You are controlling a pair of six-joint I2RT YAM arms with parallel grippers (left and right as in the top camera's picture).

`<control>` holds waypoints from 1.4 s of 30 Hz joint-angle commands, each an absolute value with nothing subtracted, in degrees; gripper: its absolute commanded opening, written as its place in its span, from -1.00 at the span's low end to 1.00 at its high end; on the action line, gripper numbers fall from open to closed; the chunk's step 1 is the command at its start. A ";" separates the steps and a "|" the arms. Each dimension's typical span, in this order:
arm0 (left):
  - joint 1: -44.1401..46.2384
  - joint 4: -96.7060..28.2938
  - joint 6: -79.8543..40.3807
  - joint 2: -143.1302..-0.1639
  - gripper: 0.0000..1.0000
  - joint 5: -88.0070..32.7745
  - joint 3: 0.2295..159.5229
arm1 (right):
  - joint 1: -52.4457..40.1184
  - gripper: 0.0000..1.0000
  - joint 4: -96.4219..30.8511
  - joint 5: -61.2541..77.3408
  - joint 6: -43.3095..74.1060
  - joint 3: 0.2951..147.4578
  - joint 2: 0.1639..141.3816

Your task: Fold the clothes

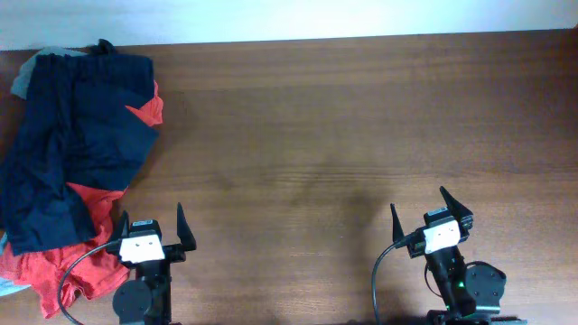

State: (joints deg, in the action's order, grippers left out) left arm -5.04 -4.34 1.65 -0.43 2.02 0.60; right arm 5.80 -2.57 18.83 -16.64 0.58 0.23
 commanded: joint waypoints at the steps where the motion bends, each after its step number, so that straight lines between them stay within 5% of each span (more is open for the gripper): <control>1: -5.04 -4.60 0.84 -0.40 0.98 3.20 0.54 | 5.63 0.97 -3.03 17.28 -16.05 0.30 0.32; 11: -5.04 -4.60 0.84 -0.40 0.98 3.20 0.54 | 5.63 0.97 -2.85 21.74 -15.92 0.30 0.34; 25: -5.04 -4.60 0.84 -0.40 0.98 3.20 0.54 | 5.63 0.97 -2.76 28.27 0.27 0.32 2.81; 42: -5.04 -1.61 0.71 -0.40 0.98 -1.63 0.54 | 5.63 0.97 -8.91 19.38 5.65 17.45 24.88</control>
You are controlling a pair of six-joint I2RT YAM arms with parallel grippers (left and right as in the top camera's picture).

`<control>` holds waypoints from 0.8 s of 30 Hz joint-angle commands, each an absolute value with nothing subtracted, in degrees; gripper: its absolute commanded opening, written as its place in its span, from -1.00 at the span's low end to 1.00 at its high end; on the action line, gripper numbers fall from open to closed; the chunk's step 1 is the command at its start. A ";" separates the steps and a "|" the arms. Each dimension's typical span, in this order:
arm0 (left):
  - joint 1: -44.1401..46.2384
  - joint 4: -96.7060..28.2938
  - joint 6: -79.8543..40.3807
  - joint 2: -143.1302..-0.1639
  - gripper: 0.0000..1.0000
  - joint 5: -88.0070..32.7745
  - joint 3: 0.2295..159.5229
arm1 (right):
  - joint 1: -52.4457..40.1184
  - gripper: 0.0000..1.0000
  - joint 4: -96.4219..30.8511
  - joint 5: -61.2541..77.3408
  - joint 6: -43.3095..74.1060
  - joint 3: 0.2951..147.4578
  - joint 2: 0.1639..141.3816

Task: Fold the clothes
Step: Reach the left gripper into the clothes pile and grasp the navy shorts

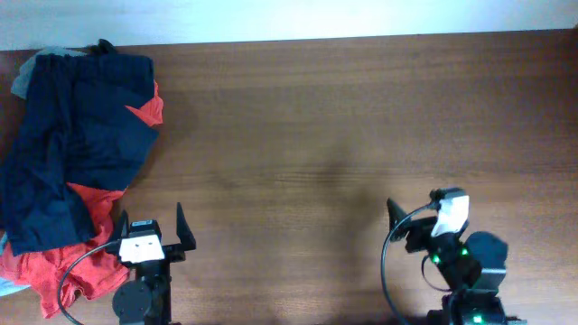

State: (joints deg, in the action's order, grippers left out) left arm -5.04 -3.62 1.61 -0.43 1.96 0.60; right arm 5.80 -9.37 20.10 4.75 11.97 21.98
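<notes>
A heap of clothes lies at the table's left edge: a navy garment (77, 135) spread over a red one (63, 266), with a grey piece (32, 72) peeking out at the top left. My left gripper (153, 227) stands open at the front of the table. Its left finger is right beside the red cloth and nothing is between the fingers. My right gripper (420, 218) is at the front right, far from the clothes. It is turned on its side and open, with one finger (393, 213) showing well off the wrist camera.
The brown wooden table (316, 126) stretches from the clothes to the right edge. A pale wall strip runs along the back. Both arm bases and their cables sit at the near edge.
The right arm has twisted: its wrist camera now sits tilted further right and its base has shifted. The left arm and the clothes are unchanged.
</notes>
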 commanded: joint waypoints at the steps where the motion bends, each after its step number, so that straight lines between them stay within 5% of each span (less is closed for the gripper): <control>1: -5.04 -0.01 0.60 -0.40 0.98 -4.62 0.54 | 5.63 0.97 -8.56 21.08 5.65 19.09 25.96; 9: -5.04 0.32 -3.49 -5.34 0.98 -10.79 5.76 | 5.63 0.97 -4.38 23.83 10.44 25.34 29.06; 19: -5.04 -1.26 -3.46 -33.74 0.98 -17.61 29.91 | 5.63 0.97 -23.62 20.10 9.28 43.00 42.02; 24: -5.04 -11.70 -3.46 -50.76 0.99 -22.24 46.87 | 5.63 0.97 -29.71 24.25 9.34 52.64 51.16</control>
